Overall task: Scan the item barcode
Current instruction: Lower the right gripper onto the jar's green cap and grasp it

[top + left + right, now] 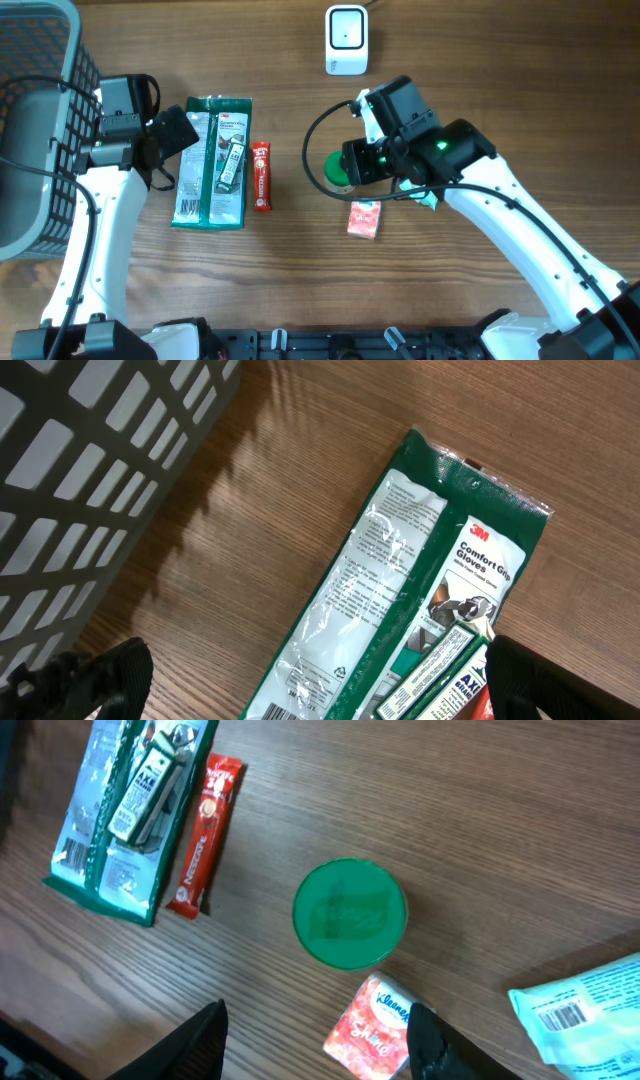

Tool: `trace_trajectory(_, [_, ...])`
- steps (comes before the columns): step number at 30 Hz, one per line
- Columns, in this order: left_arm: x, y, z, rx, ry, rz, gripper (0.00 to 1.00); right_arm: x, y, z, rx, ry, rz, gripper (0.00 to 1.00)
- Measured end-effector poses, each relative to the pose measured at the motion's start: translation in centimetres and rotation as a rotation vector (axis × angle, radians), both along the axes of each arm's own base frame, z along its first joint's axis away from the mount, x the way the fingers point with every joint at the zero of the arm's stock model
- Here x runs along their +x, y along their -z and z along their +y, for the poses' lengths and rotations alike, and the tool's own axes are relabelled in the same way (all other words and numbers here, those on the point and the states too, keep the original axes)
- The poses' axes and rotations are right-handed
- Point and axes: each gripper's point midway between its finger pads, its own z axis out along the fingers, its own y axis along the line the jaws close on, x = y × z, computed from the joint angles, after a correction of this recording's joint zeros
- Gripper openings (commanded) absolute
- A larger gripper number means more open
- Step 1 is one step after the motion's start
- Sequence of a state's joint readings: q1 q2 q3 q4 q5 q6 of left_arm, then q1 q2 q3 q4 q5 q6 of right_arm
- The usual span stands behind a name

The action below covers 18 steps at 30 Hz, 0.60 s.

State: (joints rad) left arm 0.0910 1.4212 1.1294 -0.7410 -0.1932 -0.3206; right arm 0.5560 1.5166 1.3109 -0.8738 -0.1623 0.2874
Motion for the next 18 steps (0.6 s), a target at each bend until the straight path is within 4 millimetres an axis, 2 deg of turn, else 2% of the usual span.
trace_trajectory(4, [0.0,0.0,0.0,0.0,0.0,0.0,1.0,0.7,0.0,-1.0,0.0,0.032,0.0,0.59])
trace_trajectory(8, [0.0,0.0,0.0,0.0,0.0,0.0,1.0,1.5,0.0,-2.3,-0.005,0.073,-0.003,0.69])
trace_trajectory(10, [0.0,0.0,0.0,0.0,0.0,0.0,1.0,1.7,0.0,-2.6,-0.005,0.085,-0.002,0.7])
trace_trajectory(18, [0.0,0.0,0.0,0.0,0.0,0.0,1.0,1.8,0.0,-2.7,-0.005,0.088,-0.002,0.74])
